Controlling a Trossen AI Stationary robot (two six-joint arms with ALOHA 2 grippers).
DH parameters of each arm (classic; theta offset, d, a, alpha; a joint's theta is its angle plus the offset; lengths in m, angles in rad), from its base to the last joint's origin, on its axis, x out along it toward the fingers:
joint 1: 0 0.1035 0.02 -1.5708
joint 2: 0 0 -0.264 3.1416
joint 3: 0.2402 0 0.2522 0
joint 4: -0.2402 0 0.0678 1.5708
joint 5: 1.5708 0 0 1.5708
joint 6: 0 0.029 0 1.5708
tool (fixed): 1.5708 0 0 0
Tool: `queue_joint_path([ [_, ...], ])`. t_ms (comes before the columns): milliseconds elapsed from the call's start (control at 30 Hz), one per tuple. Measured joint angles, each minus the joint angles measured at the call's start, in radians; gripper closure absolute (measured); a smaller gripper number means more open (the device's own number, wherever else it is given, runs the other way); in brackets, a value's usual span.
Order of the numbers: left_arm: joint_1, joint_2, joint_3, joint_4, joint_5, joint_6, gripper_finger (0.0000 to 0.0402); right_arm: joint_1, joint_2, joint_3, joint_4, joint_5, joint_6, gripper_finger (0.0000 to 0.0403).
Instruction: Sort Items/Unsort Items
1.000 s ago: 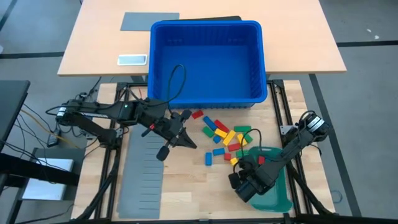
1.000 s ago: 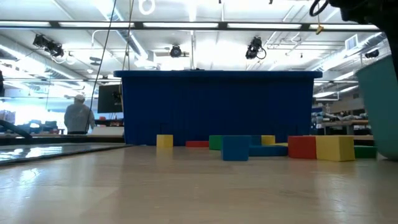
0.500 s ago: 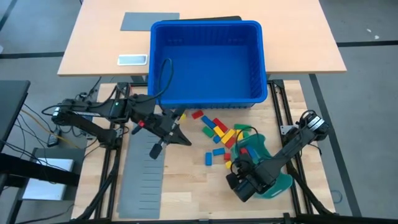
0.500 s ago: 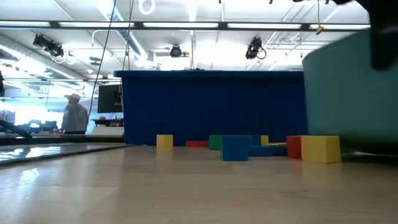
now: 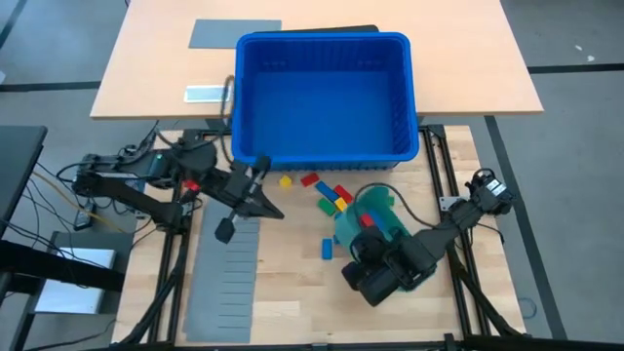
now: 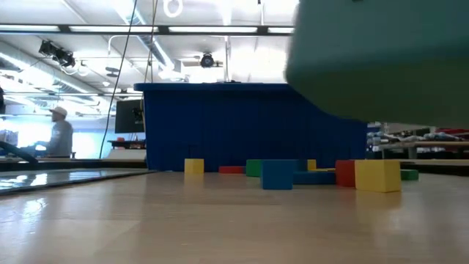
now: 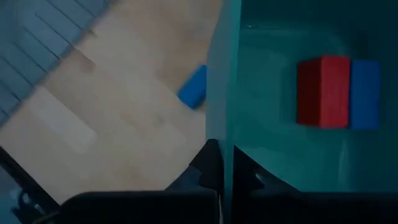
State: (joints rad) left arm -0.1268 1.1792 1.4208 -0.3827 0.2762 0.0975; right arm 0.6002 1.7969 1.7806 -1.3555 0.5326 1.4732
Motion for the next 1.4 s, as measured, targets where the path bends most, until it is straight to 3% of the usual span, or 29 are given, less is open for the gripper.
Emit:
queue_joint_path([
  [233, 0.000, -0.081, 0.000, -0.015, -0.093, 0.043, 0.0394, -0.085, -0.003, 0.017, 0.188, 0.177, -0.278, 0.0403],
  [567, 0.000, -0.125, 0.000, -0.026, -0.131, 0.055, 0.0394, -0.185, -0.017, -0.033, 0.895, 0.370, -0.818, 0.0403],
  [833, 0.000, -0.128, 0.000, -0.058, -0.134, 0.038, 0.0394, -0.270, -0.017, -0.352, 1.547, 0.287, -0.998, 0.0403],
  [967, 0.000, -0.128, 0.000, -0.057, -0.135, 0.029, 0.0394, -0.304, -0.016, -0.567, 1.966, 0.211, -1.049, 0.0403],
  [1200, 0.000, -0.128, 0.000, -0.057, -0.135, 0.027, 0.0394, -0.323, -0.016, -0.862, 2.641, 0.171, -1.201, 0.0403],
  [1333, 0.000, -0.128, 0.000, -0.057, -0.140, 0.022, 0.0394, -0.325, -0.016, -0.954, 2.890, 0.128, -1.250, 0.0403],
  [1400, 0.000, -0.128, 0.000, -0.057, -0.148, 0.014, 0.0394, -0.331, -0.017, -0.973, 2.922, 0.105, -1.237, 0.0403],
])
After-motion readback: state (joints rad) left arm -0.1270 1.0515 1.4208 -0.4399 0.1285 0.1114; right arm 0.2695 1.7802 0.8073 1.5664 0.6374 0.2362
